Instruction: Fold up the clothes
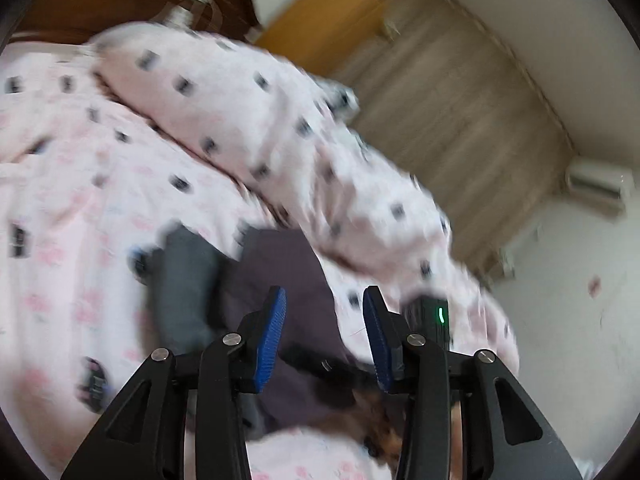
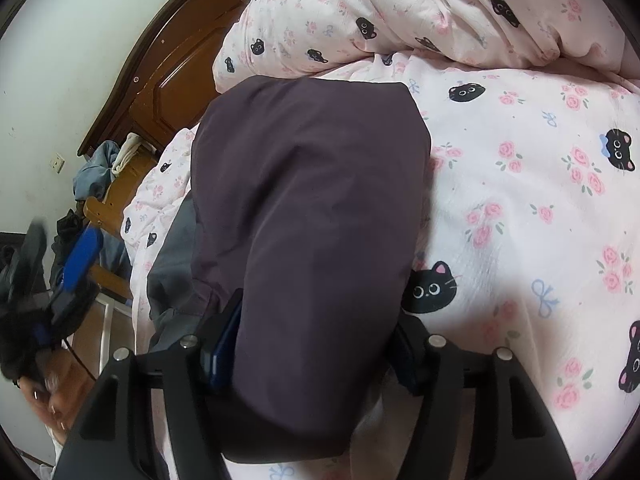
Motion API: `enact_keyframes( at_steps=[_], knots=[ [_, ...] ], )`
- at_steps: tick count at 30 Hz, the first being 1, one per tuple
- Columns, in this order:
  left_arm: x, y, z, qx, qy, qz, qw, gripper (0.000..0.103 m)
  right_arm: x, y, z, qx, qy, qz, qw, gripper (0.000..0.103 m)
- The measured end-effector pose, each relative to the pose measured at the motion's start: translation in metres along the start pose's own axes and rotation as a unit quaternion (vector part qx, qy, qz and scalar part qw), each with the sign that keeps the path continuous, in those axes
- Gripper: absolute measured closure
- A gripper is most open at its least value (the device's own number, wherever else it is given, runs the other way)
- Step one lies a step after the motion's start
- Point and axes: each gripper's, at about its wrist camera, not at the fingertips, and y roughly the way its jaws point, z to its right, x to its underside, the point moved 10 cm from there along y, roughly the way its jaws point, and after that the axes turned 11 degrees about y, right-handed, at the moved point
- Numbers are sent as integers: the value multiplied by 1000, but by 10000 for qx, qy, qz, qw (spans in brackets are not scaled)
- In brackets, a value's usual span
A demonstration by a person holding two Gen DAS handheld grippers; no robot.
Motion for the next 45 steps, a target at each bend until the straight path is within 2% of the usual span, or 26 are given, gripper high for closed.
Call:
enact_keyframes(
  at_steps=[3,5,10,13,16,18,20,22,23,27,31,35,39,45],
  knots=[
    [36,34,-21,-482,-177,-868,9949,67,-1,-3,0,29,3,-63,10000,35],
    [51,43,-38,-657,-358,-1164,9904,68,-2,-8,0,65,-22,-128,9999,32],
    [55,47,-43,-682,-389,-1239,9892,68,-21,-36,-6,570,-417,140,9974,24],
    [55,52,-44,-730,-439,-1264,9883,68,-34,-57,-11,930,-702,365,9925,23],
    [56,50,-44,-735,-532,-1264,9878,68,-55,-81,-33,885,-977,784,9882,24],
    [56,47,-45,-780,-502,-1276,9875,68,-59,-76,-50,887,-1207,730,9860,27],
    [56,48,-46,-826,-471,-1289,9871,68,-61,-64,-66,914,-1448,577,9835,38],
    [57,48,-47,-852,-470,-1298,9867,68,-59,-44,-79,967,-1679,303,9806,54],
    [58,49,-48,-850,-486,-1299,9867,68,-58,-34,-80,1078,-1749,215,9784,55],
    [60,49,-50,-900,-474,-1328,9859,68,-57,7,-81,1465,-1818,-68,9723,56],
    [62,48,-57,-958,-559,-1339,9848,68,-61,40,-68,1760,-1571,-276,9714,56],
    [65,48,-63,-1027,-630,-1380,9831,68,-52,70,-46,2134,-1578,-640,9620,56],
    [66,49,-63,-1016,-607,-1401,9831,68,-53,72,-39,1947,-1362,-687,9689,56],
    [65,48,-62,-935,-610,-1381,9841,68,-56,22,-59,1162,-1254,-69,9853,55]
  ],
)
